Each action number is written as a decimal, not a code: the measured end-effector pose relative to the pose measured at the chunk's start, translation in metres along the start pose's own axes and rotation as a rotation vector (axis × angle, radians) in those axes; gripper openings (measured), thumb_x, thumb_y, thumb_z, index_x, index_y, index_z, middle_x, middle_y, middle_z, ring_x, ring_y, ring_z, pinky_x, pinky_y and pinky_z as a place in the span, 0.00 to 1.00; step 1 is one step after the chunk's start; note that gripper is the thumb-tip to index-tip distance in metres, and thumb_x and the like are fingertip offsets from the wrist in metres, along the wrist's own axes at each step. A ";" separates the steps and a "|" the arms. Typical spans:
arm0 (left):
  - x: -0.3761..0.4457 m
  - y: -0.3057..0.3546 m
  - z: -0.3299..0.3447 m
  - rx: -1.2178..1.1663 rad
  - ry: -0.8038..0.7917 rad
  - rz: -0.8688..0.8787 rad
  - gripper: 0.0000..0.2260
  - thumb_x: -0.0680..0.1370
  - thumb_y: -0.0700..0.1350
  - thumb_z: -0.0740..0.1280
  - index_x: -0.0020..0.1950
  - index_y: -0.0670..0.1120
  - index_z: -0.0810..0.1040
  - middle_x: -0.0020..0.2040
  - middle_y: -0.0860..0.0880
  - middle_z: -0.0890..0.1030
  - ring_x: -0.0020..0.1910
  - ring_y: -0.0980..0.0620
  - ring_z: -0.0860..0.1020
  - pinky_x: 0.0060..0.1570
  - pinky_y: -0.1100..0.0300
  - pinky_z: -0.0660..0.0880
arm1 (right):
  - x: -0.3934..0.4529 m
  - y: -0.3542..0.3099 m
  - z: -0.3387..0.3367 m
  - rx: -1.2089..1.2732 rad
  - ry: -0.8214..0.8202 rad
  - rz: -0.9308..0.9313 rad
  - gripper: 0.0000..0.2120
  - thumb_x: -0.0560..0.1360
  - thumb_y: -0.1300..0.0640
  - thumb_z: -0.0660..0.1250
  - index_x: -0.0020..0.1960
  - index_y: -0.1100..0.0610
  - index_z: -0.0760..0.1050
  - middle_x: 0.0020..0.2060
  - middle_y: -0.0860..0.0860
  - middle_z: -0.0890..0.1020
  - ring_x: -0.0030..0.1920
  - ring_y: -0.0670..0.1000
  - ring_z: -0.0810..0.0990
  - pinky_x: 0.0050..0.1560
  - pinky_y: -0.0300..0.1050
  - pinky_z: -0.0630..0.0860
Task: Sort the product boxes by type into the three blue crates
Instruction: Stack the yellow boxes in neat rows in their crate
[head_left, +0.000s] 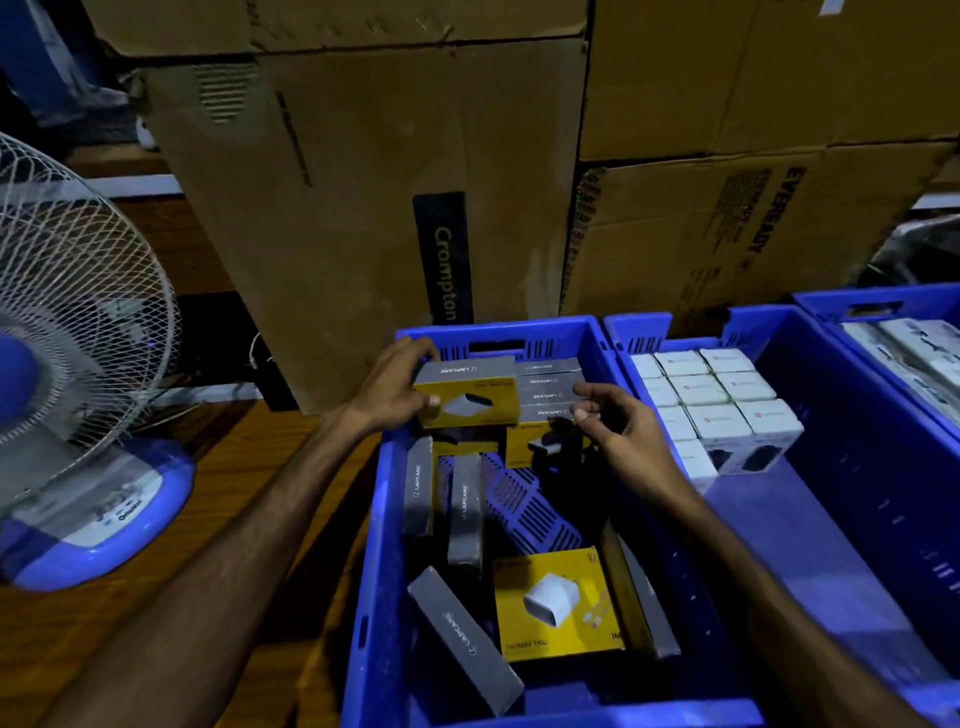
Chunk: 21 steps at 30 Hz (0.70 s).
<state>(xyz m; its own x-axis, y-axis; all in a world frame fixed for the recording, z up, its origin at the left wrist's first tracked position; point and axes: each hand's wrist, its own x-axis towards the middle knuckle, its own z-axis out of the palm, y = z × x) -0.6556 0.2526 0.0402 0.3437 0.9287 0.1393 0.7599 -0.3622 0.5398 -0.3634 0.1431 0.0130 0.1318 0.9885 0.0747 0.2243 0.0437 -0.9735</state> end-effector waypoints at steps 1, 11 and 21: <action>-0.001 0.000 0.001 0.013 -0.008 0.006 0.19 0.66 0.41 0.79 0.53 0.46 0.75 0.57 0.43 0.78 0.56 0.42 0.78 0.56 0.43 0.78 | 0.001 0.000 0.000 0.000 0.001 -0.001 0.13 0.82 0.67 0.66 0.65 0.59 0.77 0.53 0.60 0.81 0.41 0.36 0.85 0.42 0.30 0.78; -0.009 -0.009 0.009 0.307 -0.052 0.060 0.22 0.70 0.44 0.80 0.59 0.48 0.75 0.53 0.46 0.80 0.56 0.40 0.78 0.56 0.48 0.72 | -0.001 0.000 0.000 -0.015 0.013 0.009 0.11 0.82 0.64 0.66 0.64 0.59 0.78 0.54 0.60 0.82 0.42 0.39 0.86 0.40 0.32 0.78; -0.007 0.020 0.004 0.777 -0.158 0.072 0.15 0.80 0.49 0.67 0.67 0.51 0.74 0.62 0.46 0.76 0.63 0.44 0.73 0.64 0.45 0.68 | 0.001 0.003 -0.001 -0.038 0.019 -0.014 0.12 0.83 0.64 0.66 0.65 0.61 0.77 0.55 0.58 0.82 0.42 0.36 0.85 0.40 0.30 0.78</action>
<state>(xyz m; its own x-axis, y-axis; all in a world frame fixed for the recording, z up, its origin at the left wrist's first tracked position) -0.6412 0.2386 0.0466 0.4364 0.8998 0.0006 0.8802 -0.4267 -0.2077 -0.3615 0.1435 0.0109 0.1469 0.9848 0.0932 0.2628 0.0520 -0.9634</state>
